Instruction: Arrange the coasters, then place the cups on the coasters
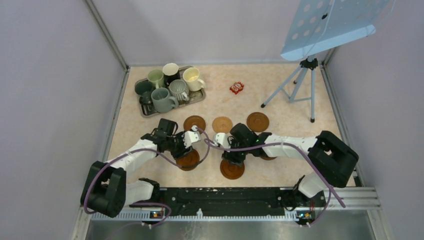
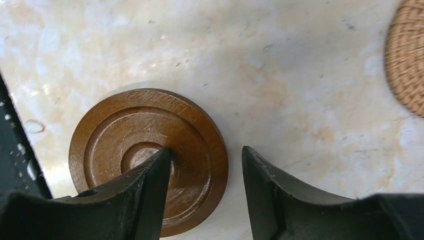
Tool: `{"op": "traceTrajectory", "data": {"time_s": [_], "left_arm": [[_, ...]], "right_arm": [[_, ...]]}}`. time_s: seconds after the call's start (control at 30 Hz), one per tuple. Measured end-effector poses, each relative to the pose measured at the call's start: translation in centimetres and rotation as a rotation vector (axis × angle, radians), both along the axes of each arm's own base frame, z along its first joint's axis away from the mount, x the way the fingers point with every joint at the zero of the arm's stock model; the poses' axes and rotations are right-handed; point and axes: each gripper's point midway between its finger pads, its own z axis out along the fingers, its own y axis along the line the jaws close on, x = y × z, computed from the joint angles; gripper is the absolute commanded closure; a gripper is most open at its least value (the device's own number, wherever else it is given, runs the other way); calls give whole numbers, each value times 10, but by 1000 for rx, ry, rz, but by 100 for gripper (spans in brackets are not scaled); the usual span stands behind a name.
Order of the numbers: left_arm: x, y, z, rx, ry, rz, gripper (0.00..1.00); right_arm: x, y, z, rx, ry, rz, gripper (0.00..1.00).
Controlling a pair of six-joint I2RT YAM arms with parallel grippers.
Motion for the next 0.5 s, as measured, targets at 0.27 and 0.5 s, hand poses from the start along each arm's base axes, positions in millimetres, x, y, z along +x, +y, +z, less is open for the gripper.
{"op": "traceTrajectory", "data": {"time_s": [0.27,0.5], "left_arm": [[3,0,1,-1,-27,-45,45],[4,-3,1,-8,-40,-76,45]], "right_arm": [[24,17,2,-4,-16,-80,50],[51,21,2,5,-11,-157,50]]}}
